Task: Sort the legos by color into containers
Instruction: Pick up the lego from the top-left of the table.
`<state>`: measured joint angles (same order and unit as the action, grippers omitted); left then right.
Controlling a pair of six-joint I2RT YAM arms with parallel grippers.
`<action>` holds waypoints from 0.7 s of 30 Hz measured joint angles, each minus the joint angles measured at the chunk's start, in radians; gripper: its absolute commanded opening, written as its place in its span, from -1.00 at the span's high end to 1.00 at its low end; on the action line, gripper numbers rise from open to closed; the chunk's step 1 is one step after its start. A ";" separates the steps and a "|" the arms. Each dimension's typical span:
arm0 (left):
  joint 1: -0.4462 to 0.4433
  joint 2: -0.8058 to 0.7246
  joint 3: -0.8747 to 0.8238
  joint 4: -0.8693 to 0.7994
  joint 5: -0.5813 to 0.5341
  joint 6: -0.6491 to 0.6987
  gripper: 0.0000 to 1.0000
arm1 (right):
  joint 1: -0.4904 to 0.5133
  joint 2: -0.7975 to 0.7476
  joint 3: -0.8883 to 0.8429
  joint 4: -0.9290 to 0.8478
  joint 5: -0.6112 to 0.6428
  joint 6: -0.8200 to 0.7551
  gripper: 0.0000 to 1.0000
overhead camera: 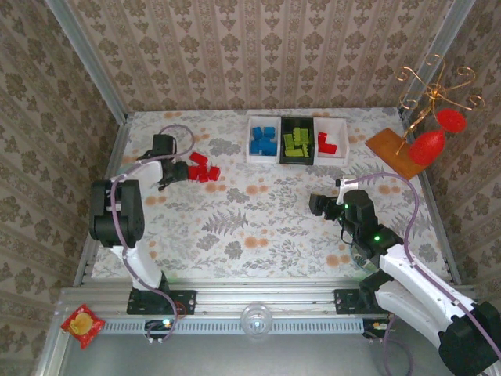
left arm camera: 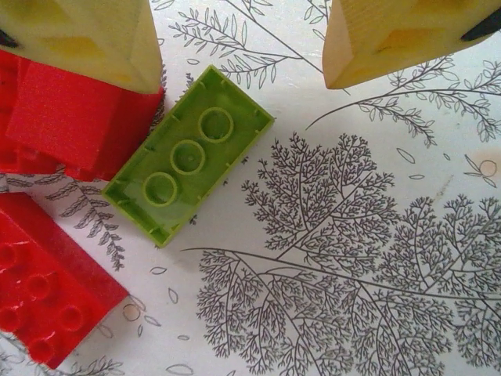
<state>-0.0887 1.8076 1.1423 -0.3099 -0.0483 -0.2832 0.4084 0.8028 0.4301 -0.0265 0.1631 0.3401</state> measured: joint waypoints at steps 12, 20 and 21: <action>0.029 0.067 0.056 -0.066 0.027 -0.013 -0.16 | 0.000 -0.004 0.000 -0.002 -0.003 0.000 -0.78; 0.023 0.102 0.108 -0.072 0.051 -0.013 -0.23 | 0.000 -0.010 0.000 -0.005 -0.007 0.000 -0.78; 0.021 0.113 0.116 -0.072 0.053 -0.013 -0.24 | 0.000 -0.011 0.000 -0.006 -0.007 0.000 -0.78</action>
<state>-0.0673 1.9202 1.2587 -0.3820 0.0048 -0.2962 0.4084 0.7921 0.4301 -0.0326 0.1562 0.3405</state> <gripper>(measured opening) 0.615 0.891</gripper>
